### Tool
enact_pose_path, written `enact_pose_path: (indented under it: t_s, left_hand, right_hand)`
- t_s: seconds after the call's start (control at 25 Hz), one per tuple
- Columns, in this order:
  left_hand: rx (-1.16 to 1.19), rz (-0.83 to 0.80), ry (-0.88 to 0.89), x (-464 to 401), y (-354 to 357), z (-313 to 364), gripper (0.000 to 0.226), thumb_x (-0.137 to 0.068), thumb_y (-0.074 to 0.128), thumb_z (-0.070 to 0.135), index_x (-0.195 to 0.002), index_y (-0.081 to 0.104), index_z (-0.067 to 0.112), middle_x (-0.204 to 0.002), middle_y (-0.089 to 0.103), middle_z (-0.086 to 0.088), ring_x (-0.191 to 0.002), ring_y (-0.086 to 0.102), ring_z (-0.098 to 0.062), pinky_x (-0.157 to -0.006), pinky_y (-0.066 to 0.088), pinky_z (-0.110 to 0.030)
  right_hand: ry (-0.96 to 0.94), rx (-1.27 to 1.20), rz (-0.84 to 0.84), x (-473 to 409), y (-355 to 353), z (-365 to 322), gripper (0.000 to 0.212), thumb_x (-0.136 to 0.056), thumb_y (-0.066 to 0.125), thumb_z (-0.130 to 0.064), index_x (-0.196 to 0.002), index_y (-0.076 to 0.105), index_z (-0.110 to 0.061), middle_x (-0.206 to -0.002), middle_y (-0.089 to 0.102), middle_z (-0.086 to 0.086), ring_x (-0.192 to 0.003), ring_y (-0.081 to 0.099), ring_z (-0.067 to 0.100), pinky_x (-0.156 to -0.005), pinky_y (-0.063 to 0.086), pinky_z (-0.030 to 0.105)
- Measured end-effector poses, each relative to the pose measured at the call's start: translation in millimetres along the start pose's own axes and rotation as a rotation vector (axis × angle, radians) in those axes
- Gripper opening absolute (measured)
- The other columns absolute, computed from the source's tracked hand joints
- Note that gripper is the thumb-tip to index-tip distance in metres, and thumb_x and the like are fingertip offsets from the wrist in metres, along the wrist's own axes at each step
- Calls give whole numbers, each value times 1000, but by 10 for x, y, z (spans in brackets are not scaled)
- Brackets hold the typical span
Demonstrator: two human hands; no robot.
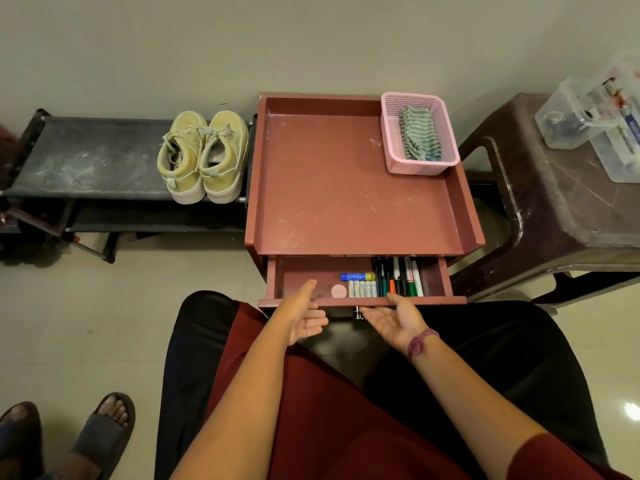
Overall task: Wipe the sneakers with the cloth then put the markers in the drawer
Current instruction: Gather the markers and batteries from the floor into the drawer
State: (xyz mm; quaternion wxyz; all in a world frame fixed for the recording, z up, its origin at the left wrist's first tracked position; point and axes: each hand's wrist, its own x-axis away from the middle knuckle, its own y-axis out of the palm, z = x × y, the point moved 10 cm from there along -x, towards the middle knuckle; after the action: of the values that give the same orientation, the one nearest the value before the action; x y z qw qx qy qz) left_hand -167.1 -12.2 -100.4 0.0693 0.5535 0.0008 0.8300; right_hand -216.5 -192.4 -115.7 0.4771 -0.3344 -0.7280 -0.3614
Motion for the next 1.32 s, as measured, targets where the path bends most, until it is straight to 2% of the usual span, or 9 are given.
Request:
enact_pose_path:
  t_s: [0.08,0.2,0.32,0.68,0.88,1.08,1.32]
  left_hand:
    - [83,24,28,-36,-3,45,63,-95,46,52,-131,45,-1,-120,56,-21,-108,59,-31,-97,47,-41]
    - [184,66,33,-88,5,59,63,-96,47,47,-142,35,5,-129,51,-26,-118,55,-35,-106,41,-45]
    - [280,108,32,-135,24,40,63,-96,49,45,-145,31,10,-132,49,-29,-119,55,-36,-105,41,-44]
    - [677,131,89,-220,22,175,63,-95,53,39,-146,29,10,-136,48,-29,-122,54,-36,-108,39,-44]
    - [814,123,125,-300,-57,273,73,-94,55,41,-146,25,0,-138,46,-27,-125,52,-32,-111,36,-42]
    - [905,121,105,-342,-42,260,73,-92,59,39,-144,28,-3,-139,45,-28,-124,52,-34,-109,39,-41]
    - [868,167,97,-368,-57,259,66,-93,61,30,-140,34,-7,-135,49,-28,-122,55,-34,-106,43,-41]
  right_hand:
    - [6,6,5,-23,1,-11,57,-97,51,-24,-136,33,13,-135,47,28,-120,53,38,-102,44,42]
    - [12,21,4,-50,5,-42,58,-95,54,-31,-130,40,13,-128,52,28,-116,57,36,-101,46,41]
    - [16,25,-22,-73,25,-62,62,-94,55,-35,-130,40,13,-126,53,28,-114,58,35,-99,47,40]
    - [-53,16,-75,-193,203,-241,63,-94,54,-38,-131,42,11,-128,55,25,-114,59,29,-91,50,37]
    - [-79,-15,-50,-282,218,-365,65,-92,52,-48,-130,47,4,-115,62,18,-89,64,21,-76,56,30]
    - [-73,-82,-62,-367,237,-376,65,-93,52,-45,-132,43,5,-129,53,22,-102,61,27,-88,50,34]
    - [-84,-21,10,-429,200,-399,50,-94,55,-32,-125,49,6,-124,58,22,-108,62,31,-85,51,36]
